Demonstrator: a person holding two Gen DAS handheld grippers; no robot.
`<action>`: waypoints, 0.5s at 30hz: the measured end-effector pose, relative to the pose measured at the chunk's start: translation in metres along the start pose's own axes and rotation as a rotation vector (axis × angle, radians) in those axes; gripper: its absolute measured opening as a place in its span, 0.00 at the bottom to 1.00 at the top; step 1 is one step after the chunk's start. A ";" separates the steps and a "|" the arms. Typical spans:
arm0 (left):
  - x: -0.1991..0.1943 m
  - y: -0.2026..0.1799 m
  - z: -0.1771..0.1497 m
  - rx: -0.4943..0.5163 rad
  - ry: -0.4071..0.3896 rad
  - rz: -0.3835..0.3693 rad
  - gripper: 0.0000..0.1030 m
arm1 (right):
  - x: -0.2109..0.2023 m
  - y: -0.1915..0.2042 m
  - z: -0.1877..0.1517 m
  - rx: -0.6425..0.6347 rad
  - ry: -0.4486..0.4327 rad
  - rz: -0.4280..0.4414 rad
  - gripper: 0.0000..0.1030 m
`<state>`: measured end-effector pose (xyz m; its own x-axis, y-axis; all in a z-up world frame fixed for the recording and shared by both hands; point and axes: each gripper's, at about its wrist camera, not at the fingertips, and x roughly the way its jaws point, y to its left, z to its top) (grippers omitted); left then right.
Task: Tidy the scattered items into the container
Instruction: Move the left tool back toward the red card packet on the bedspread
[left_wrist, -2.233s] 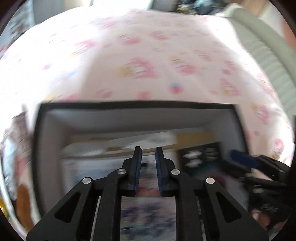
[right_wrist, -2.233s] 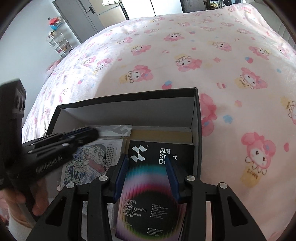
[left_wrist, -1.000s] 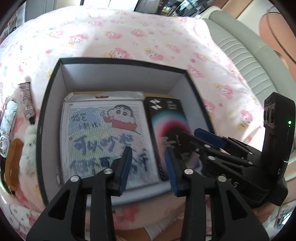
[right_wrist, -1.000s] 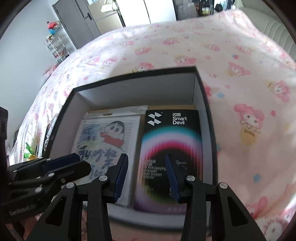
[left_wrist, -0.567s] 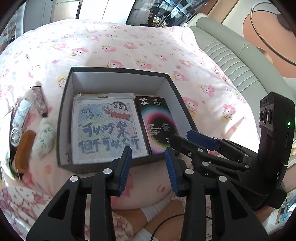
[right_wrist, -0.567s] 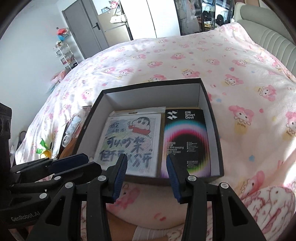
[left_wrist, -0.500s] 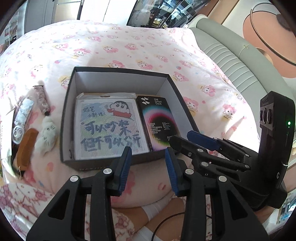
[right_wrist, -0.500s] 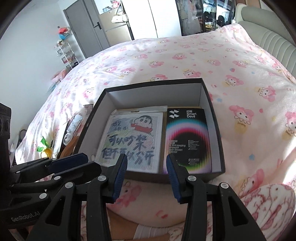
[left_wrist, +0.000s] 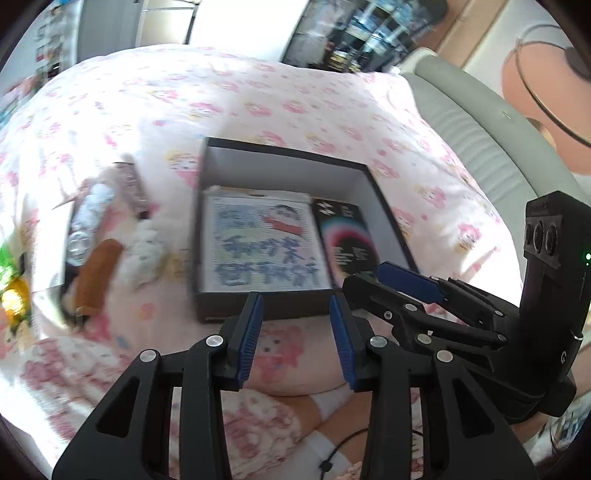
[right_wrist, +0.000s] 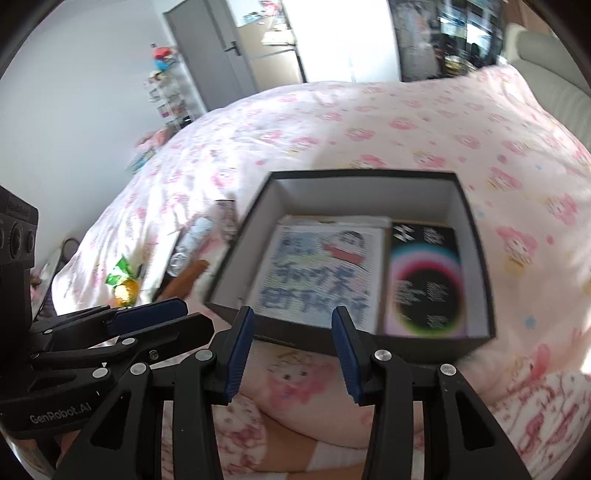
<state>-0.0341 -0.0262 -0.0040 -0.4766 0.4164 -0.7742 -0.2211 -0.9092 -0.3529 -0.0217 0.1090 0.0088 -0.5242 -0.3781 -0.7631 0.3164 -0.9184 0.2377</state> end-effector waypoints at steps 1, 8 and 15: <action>-0.009 0.008 0.000 -0.008 -0.017 0.018 0.37 | 0.003 0.008 0.003 -0.018 0.001 0.021 0.38; -0.061 0.086 -0.009 -0.133 -0.105 0.142 0.37 | 0.031 0.090 0.028 -0.151 0.010 0.205 0.38; -0.074 0.196 -0.044 -0.348 -0.109 0.259 0.37 | 0.096 0.146 0.034 -0.208 0.126 0.213 0.38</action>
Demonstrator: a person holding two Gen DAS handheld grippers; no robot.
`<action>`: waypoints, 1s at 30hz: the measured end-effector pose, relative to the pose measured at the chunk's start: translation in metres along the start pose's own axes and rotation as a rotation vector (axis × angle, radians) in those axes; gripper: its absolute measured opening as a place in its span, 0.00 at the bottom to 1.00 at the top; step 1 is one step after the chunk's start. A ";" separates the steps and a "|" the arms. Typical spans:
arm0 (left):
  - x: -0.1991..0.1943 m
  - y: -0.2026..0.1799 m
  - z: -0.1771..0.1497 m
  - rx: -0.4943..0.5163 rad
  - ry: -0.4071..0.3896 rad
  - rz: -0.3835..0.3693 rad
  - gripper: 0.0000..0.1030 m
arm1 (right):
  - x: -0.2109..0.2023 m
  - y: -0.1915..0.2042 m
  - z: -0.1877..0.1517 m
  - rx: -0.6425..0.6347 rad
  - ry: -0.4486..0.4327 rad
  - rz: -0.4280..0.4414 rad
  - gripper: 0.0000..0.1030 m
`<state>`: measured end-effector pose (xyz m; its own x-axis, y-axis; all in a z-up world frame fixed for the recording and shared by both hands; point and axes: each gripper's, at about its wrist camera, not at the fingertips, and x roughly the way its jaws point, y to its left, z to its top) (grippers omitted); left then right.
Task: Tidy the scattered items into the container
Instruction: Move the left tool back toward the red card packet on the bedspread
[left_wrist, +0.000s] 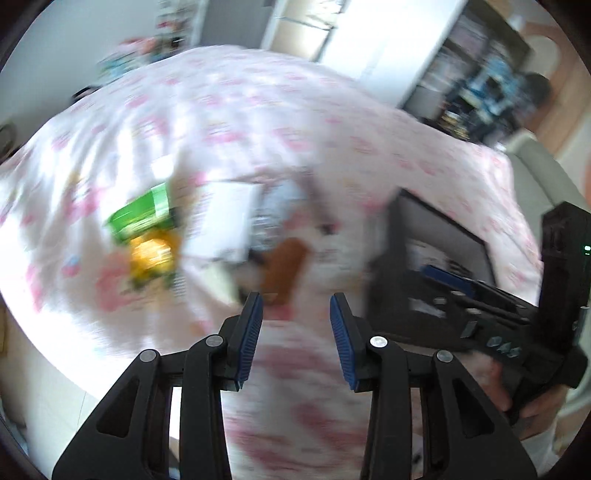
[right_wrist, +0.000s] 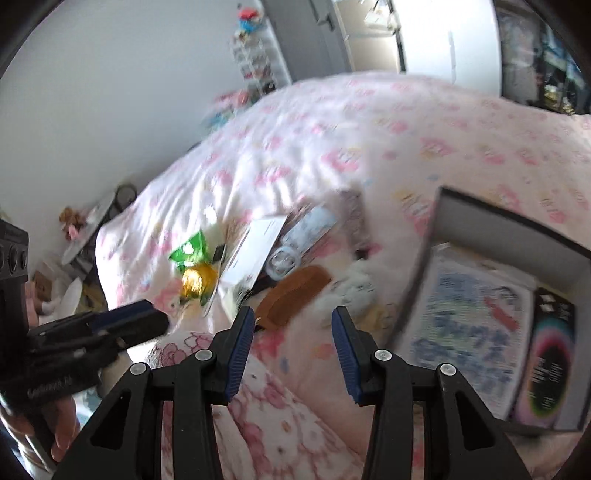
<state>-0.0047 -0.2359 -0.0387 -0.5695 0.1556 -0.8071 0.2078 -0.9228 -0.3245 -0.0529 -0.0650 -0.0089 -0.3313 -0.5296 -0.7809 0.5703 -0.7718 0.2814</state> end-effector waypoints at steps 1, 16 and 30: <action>0.006 0.014 0.000 -0.030 0.009 0.005 0.37 | 0.010 0.003 0.002 -0.003 0.020 0.004 0.38; 0.082 0.120 0.001 -0.252 0.103 0.006 0.37 | 0.129 0.019 0.014 0.026 0.236 0.001 0.38; 0.132 0.172 0.027 -0.336 0.074 -0.010 0.57 | 0.163 0.033 0.021 0.006 0.299 0.025 0.38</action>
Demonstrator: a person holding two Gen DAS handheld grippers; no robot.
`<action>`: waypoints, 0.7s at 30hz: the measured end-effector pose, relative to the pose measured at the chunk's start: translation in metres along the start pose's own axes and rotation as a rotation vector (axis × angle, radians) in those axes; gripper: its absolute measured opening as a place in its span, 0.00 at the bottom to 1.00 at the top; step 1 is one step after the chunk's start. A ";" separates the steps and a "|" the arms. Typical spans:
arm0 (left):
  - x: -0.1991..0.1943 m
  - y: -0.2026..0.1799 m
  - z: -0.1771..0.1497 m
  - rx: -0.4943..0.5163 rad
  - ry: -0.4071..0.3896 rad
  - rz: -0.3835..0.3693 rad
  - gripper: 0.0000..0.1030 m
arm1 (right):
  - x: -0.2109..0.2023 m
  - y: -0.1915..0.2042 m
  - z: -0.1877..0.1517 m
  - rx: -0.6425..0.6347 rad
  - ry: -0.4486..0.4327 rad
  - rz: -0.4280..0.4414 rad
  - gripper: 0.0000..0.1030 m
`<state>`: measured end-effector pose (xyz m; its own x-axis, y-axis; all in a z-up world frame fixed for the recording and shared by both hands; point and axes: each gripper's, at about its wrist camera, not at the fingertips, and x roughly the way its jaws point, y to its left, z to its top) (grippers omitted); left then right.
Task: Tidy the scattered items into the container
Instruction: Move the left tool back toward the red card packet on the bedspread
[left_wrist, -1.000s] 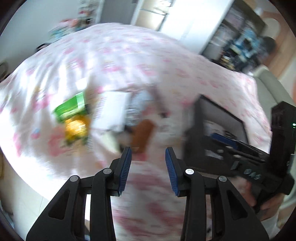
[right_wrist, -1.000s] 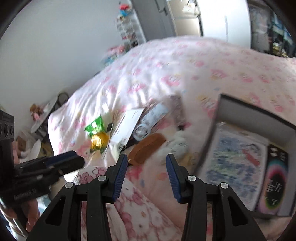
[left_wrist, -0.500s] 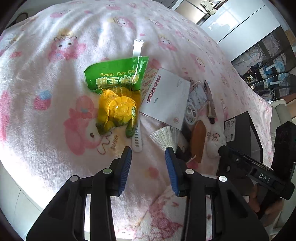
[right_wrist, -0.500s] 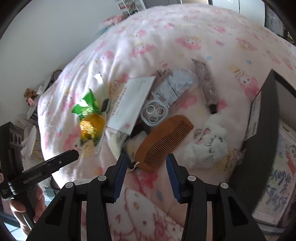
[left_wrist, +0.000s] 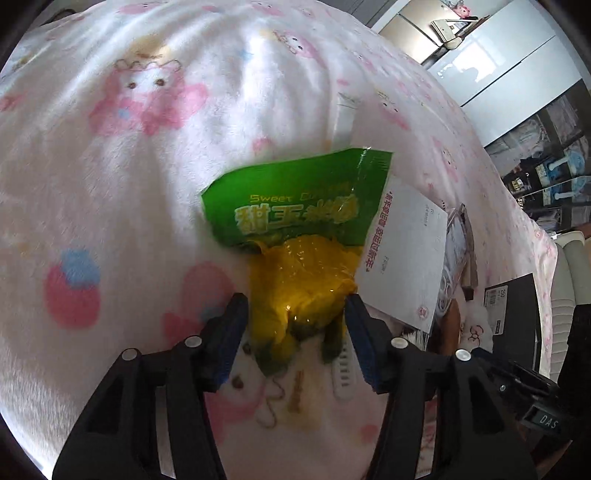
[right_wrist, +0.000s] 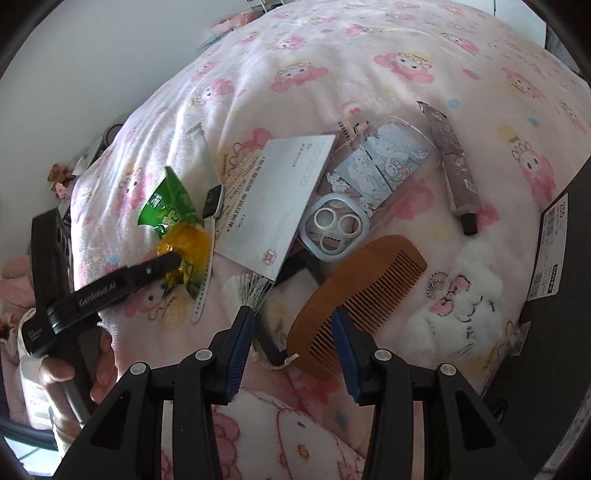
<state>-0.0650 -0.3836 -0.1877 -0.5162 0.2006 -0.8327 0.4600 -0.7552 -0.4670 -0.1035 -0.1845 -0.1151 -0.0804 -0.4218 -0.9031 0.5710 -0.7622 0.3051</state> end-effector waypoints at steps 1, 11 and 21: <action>0.003 0.001 0.001 -0.014 0.009 -0.020 0.57 | 0.001 0.000 0.000 0.001 0.003 -0.005 0.38; -0.035 -0.020 -0.016 0.049 -0.045 -0.053 0.44 | 0.019 -0.006 0.026 0.018 0.020 0.017 0.38; -0.024 -0.033 -0.016 0.104 -0.007 -0.095 0.33 | 0.061 0.000 0.054 0.007 0.124 0.095 0.37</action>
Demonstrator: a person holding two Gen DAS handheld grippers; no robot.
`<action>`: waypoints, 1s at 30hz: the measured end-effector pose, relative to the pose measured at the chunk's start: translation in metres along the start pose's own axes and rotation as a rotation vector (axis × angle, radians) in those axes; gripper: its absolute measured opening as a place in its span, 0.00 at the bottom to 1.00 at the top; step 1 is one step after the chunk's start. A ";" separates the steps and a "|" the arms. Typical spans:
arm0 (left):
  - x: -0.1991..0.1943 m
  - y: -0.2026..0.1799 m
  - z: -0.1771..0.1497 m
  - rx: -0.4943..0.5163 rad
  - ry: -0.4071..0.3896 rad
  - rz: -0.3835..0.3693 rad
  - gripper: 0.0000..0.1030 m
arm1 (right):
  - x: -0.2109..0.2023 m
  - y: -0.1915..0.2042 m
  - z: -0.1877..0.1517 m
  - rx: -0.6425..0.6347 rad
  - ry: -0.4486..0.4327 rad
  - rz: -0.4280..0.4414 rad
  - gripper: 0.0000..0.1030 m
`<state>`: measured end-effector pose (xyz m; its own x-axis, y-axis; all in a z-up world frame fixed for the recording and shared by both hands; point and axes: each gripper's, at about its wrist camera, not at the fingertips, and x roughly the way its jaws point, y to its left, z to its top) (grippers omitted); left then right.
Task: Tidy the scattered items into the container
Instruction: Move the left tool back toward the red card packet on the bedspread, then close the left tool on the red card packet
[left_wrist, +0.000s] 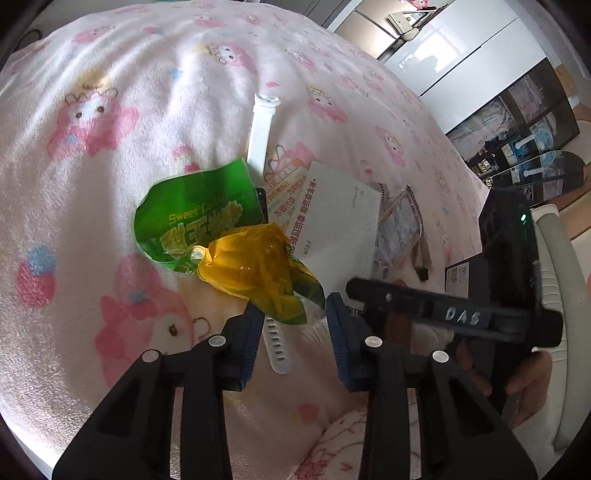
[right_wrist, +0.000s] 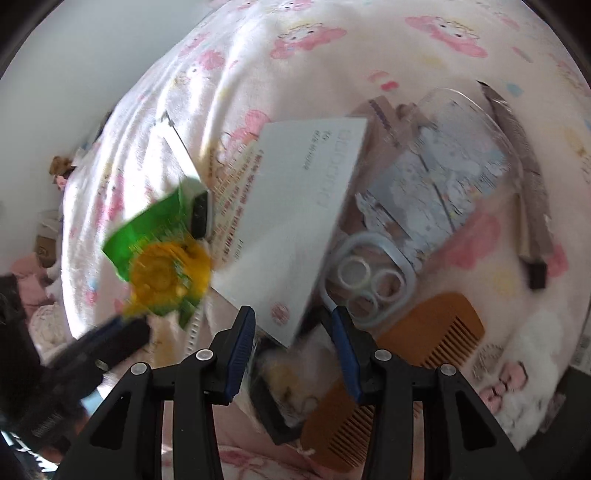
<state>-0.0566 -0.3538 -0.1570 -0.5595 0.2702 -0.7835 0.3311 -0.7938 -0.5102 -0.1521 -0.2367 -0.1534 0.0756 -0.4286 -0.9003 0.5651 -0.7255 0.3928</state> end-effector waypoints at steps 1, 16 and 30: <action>0.003 -0.001 0.000 -0.001 0.006 -0.001 0.33 | -0.001 0.002 0.003 -0.003 -0.003 0.014 0.30; -0.037 -0.009 -0.001 -0.004 -0.021 -0.112 0.33 | -0.029 0.057 -0.003 -0.131 -0.091 0.100 0.04; -0.015 -0.016 0.030 -0.037 -0.023 -0.107 0.25 | -0.025 0.076 -0.009 -0.187 -0.043 0.191 0.04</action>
<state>-0.0760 -0.3617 -0.1263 -0.6105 0.3388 -0.7159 0.2964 -0.7404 -0.6032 -0.1035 -0.2758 -0.1025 0.1630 -0.5734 -0.8029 0.6865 -0.5186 0.5097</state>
